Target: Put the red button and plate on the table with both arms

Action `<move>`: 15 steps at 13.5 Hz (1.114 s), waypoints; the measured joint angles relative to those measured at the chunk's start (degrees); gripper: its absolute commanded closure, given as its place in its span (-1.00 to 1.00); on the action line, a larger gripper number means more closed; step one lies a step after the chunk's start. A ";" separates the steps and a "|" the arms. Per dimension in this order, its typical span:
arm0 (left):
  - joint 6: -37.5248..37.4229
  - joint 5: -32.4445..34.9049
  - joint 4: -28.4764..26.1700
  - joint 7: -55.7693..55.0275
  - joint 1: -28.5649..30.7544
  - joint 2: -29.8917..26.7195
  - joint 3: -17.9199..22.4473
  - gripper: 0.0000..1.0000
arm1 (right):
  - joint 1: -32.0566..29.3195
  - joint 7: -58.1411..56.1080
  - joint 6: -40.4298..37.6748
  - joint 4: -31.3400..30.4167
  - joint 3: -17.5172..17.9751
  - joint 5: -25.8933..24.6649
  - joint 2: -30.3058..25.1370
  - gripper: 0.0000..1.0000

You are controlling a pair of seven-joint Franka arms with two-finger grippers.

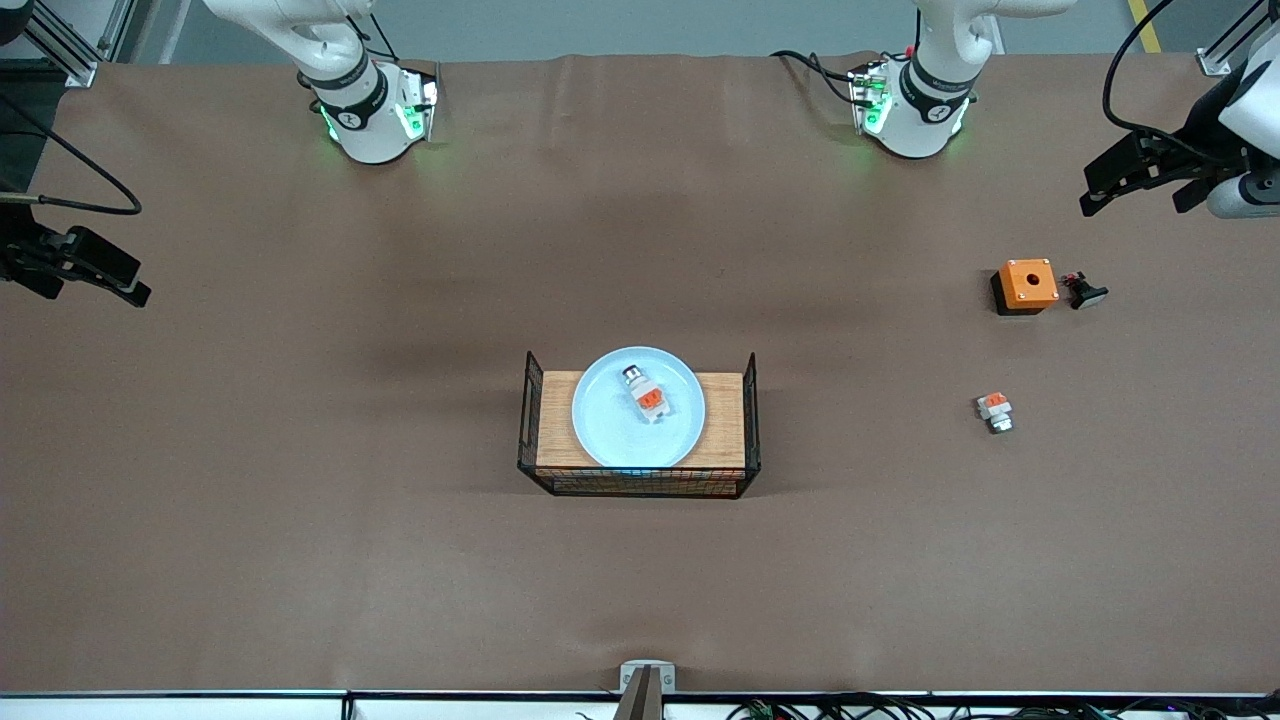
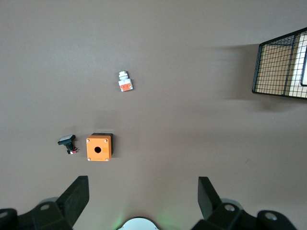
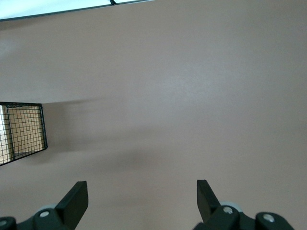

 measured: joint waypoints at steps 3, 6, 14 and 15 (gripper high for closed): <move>0.00 0.00 0.14 0.00 0.00 0.11 0.00 -1.00 | 0.00 -0.01 0.00 0.00 0.00 0.00 0.00 -1.00; 0.00 0.00 0.78 0.00 0.00 0.14 0.01 -1.00 | 0.00 -0.02 0.00 0.00 0.00 0.00 0.00 -1.00; 0.13 -0.64 2.35 -2.77 -0.91 1.83 -2.65 -1.00 | 0.02 -0.02 -0.24 0.01 0.25 0.00 0.00 -1.00; 0.43 -0.85 3.00 -4.34 -0.96 2.98 -3.96 -1.00 | 0.06 -0.02 -0.64 0.03 0.39 0.00 0.00 -1.00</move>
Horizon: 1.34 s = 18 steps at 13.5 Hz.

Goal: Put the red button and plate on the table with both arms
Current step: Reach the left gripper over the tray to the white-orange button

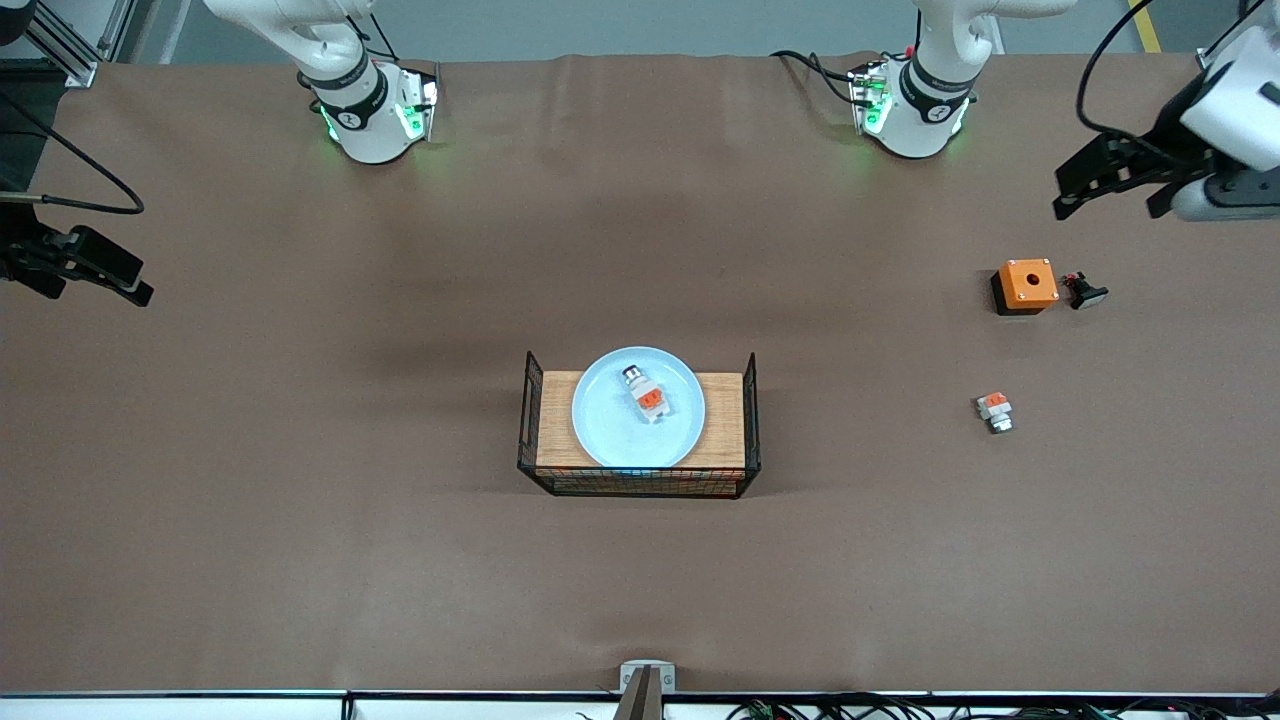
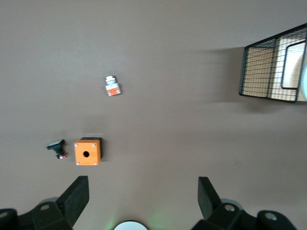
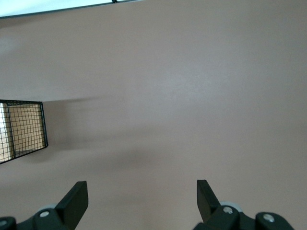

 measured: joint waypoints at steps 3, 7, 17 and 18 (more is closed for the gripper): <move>0.54 -0.36 3.75 -8.11 -0.15 4.91 -5.26 -1.00 | 0.73 0.00 -0.86 0.06 0.39 0.00 -0.01 -1.00; 3.61 -0.42 7.88 -21.22 -0.47 11.08 -13.32 -1.00 | 2.39 0.00 -1.03 0.44 0.56 0.00 -0.04 -1.00; 21.57 -0.44 10.49 -47.73 -7.33 25.72 -22.70 -1.00 | 8.19 10.36 -5.03 0.77 0.80 0.00 -0.31 -1.00; 23.66 -0.44 10.52 -48.63 -7.92 27.20 -22.61 -1.00 | 9.32 12.69 -5.47 0.78 0.86 0.00 -0.31 -1.00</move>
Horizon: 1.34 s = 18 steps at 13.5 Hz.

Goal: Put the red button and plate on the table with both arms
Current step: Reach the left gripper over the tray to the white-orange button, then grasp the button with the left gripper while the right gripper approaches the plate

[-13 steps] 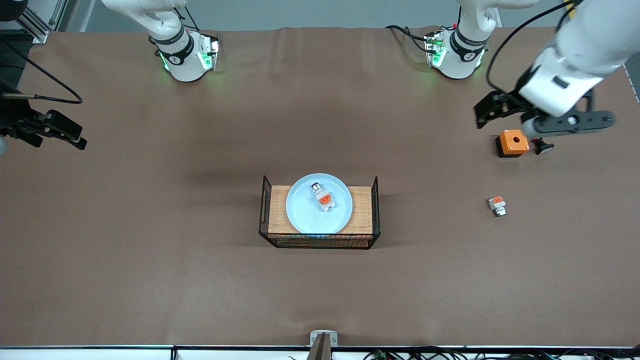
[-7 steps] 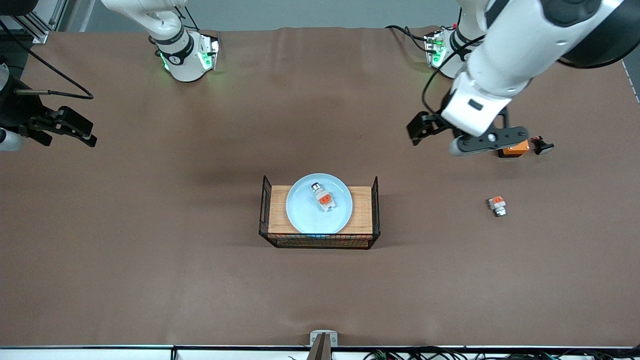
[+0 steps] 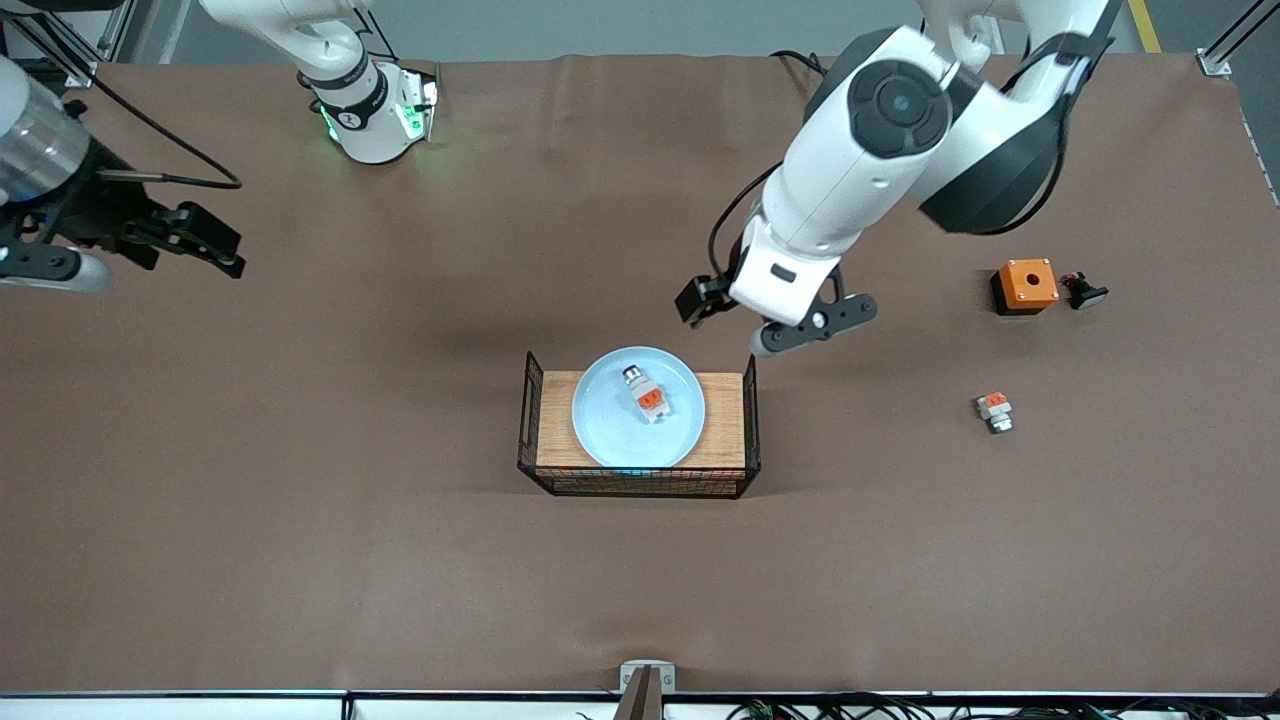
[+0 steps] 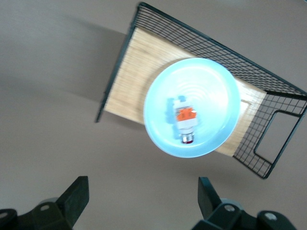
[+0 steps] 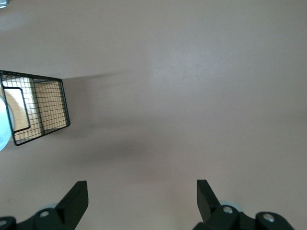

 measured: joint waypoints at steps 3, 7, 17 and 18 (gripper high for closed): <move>3.92 0.61 0.31 -3.29 -4.81 4.39 4.00 -1.00 | 3.56 6.94 -0.67 0.02 0.13 0.00 -0.01 -1.00; 8.93 0.73 2.23 -6.69 -16.16 9.17 14.69 -0.94 | 7.00 12.86 -0.94 -0.05 0.20 0.01 0.02 -1.00; 18.35 1.68 2.97 -8.09 -18.93 15.16 17.32 -0.75 | 11.00 17.68 -0.47 -0.27 0.23 0.01 0.48 -0.97; 18.74 1.69 2.97 -8.09 -18.96 15.22 17.32 -0.69 | 11.02 17.69 -0.37 -0.27 0.23 0.00 0.48 -0.93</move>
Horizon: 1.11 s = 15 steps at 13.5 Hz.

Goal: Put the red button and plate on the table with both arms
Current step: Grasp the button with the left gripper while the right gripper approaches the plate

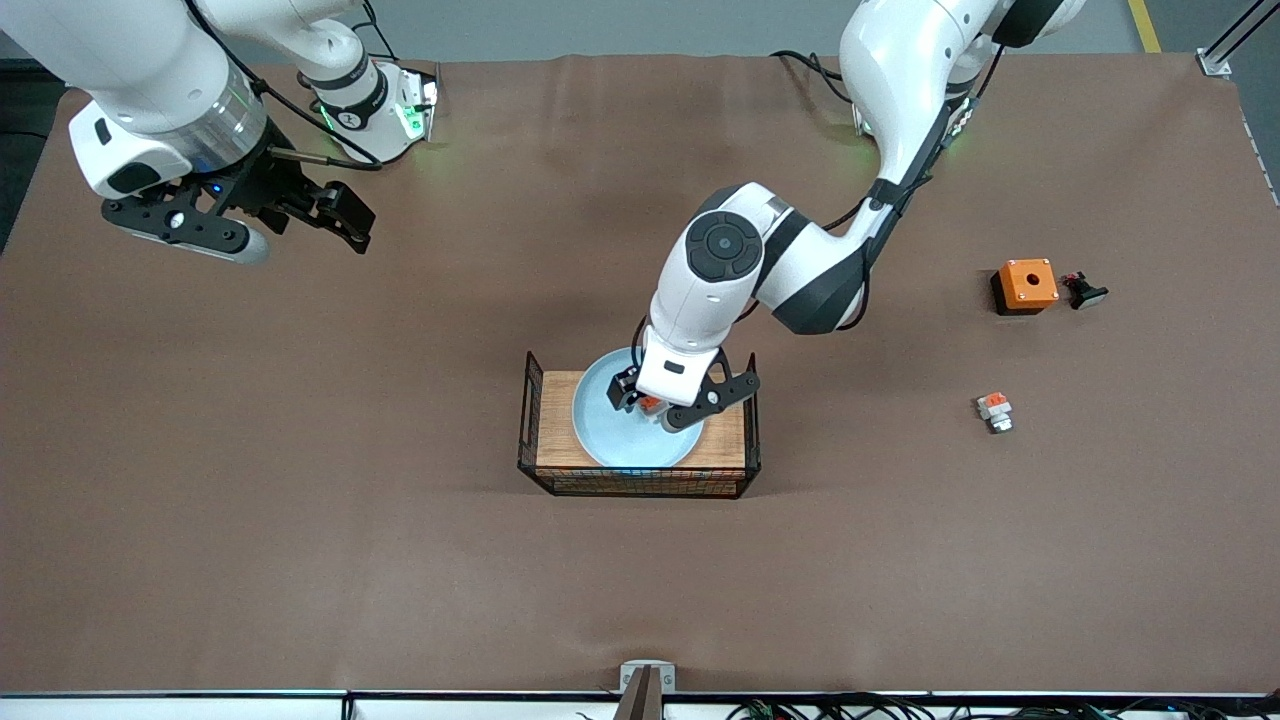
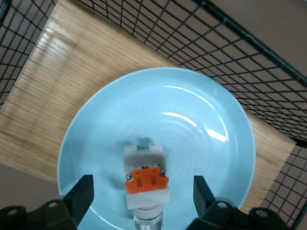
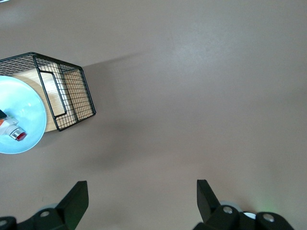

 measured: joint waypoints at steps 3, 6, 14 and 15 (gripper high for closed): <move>0.13 0.06 0.00 0.00 -0.24 0.43 0.00 -0.47 | 0.01 0.27 1.93 -0.01 0.00 0.00 0.07 -0.96; 0.87 0.86 0.00 0.00 -0.76 1.50 0.00 0.06 | 1.93 6.03 2.47 -0.08 -0.02 0.00 0.42 -0.97; -1.33 1.40 2.14 0.01 -0.30 -0.11 0.29 1.00 | 10.05 24.59 7.84 -0.30 0.00 -0.03 7.00 -0.97; -3.20 1.41 2.55 0.01 0.16 -1.61 0.38 1.00 | 10.92 27.27 9.29 -0.31 0.00 -0.02 7.92 -0.97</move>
